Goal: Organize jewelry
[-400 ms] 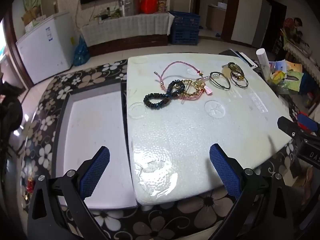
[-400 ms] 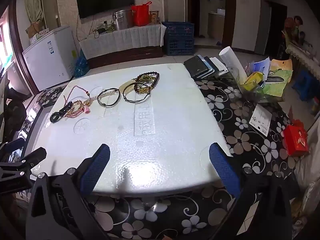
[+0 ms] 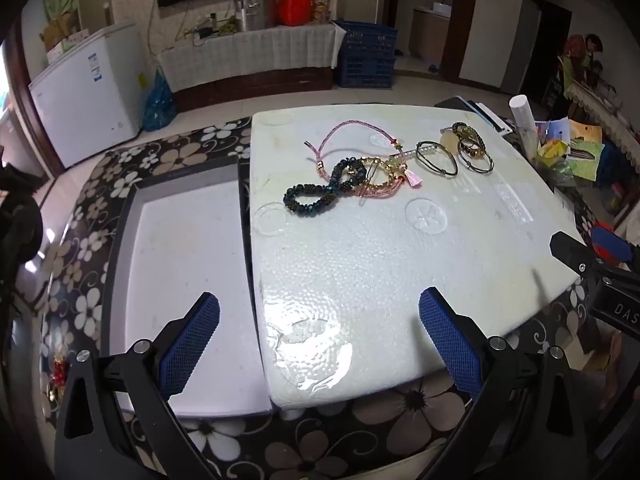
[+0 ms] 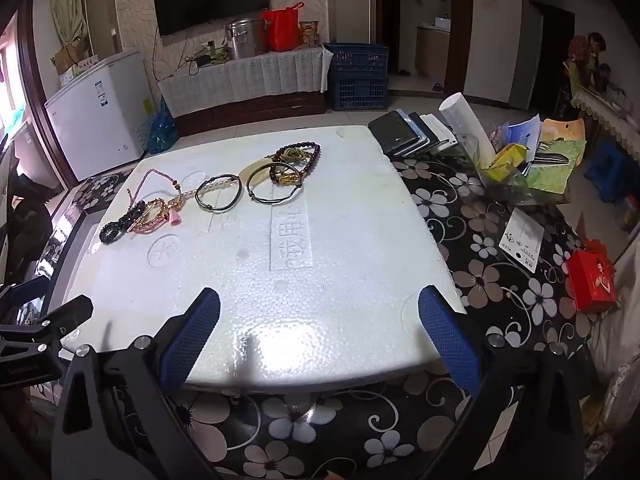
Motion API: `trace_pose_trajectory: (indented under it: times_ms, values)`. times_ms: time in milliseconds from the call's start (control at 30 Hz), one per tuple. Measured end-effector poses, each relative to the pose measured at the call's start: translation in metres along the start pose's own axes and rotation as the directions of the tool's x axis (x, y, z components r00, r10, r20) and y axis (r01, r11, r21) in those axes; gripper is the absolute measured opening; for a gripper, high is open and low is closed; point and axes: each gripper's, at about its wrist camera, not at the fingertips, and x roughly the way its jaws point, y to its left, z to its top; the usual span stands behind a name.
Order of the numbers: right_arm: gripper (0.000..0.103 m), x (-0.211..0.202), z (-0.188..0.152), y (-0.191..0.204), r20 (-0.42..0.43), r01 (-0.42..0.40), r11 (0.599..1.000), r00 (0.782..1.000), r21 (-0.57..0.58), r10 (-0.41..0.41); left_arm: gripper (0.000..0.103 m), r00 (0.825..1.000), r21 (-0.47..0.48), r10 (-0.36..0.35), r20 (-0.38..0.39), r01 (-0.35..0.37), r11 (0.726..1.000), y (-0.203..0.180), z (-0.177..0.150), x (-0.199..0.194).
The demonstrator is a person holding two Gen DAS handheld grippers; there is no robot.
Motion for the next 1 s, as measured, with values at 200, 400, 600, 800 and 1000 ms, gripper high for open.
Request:
trace_pose_trajectory:
  times_ms: [200,400,600,800,1000]
  values:
    - [0.098,0.0008,0.0003,0.0029,0.001,0.007,1.000,1.000,0.004,-0.007,0.101,1.000,0.008,0.007,0.009,-0.007,1.000,-0.0001,0.0001,-0.0012]
    - [0.098,0.0013,-0.0001,0.0032,0.000,0.007,1.000,1.000,0.004,-0.007,0.101,1.000,0.010,0.008,0.010,-0.008,1.000,-0.0004,0.0003,-0.0019]
    - [0.098,0.0011,-0.0003,0.0040,-0.003,0.006,1.000,1.000,0.001,-0.006,0.101,1.000,0.008,0.010,0.011,-0.010,1.000,-0.0004,-0.0001,-0.0019]
    - [0.098,0.0016,-0.0004,0.0039,-0.004,0.005,1.000,1.000,0.001,-0.005,0.101,1.000,0.008,0.010,0.011,-0.010,1.000,-0.0008,-0.0002,-0.0018]
    - [0.098,0.0021,-0.0006,0.0045,-0.006,0.004,1.000,1.000,0.000,-0.004,0.101,1.000,0.009,0.011,0.010,-0.011,1.000,-0.0012,-0.0001,-0.0019]
